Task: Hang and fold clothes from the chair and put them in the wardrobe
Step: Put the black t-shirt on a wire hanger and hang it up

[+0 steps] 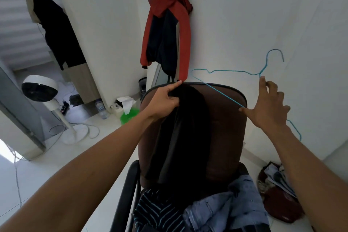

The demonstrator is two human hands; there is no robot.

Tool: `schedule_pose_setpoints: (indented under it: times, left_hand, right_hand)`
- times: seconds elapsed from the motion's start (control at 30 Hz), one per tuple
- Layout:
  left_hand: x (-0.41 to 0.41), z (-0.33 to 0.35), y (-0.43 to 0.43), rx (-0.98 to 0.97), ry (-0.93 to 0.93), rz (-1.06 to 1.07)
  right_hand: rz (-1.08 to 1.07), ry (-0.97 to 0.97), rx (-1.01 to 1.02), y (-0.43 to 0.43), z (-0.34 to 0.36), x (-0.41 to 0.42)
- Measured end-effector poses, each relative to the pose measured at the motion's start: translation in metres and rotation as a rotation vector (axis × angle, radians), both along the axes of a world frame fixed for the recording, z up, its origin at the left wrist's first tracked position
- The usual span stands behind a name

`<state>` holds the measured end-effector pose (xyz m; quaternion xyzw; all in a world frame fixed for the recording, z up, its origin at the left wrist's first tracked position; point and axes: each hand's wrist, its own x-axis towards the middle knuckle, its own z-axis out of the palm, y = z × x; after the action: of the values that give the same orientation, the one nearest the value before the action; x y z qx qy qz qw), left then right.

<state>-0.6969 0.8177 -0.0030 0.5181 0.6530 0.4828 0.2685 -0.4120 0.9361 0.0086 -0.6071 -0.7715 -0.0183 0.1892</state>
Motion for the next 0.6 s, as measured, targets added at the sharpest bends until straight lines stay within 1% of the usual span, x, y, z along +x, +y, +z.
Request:
schedule_pose_setpoints:
  times: [0.07,0.13,0.2,0.3,0.47,0.6]
  left_hand:
    - [0.008,0.025,0.020,0.032,-0.012,-0.063]
    - [0.013,0.048,0.042,0.079,0.020,-0.105]
    - [0.012,0.067,0.064,0.113,0.104,-0.118]
    - [0.007,0.086,0.092,0.102,0.240,-0.116]
    - [0.000,0.066,0.119,-0.063,0.337,-0.097]
    - [0.001,0.051,0.132,-0.081,0.334,-0.092]
  right_hand:
    - [-0.025,0.027,0.019,0.004,0.005,0.009]
    - [-0.059,0.057,0.020,0.008,0.011,0.018]
    - [-0.083,0.090,0.025,0.011,0.016,0.026]
    - [-0.086,0.085,0.041,0.016,0.019,0.036]
    - [-0.079,0.040,0.014,0.024,0.009,0.043]
    - [-0.054,-0.004,-0.018,0.029,-0.004,0.042]
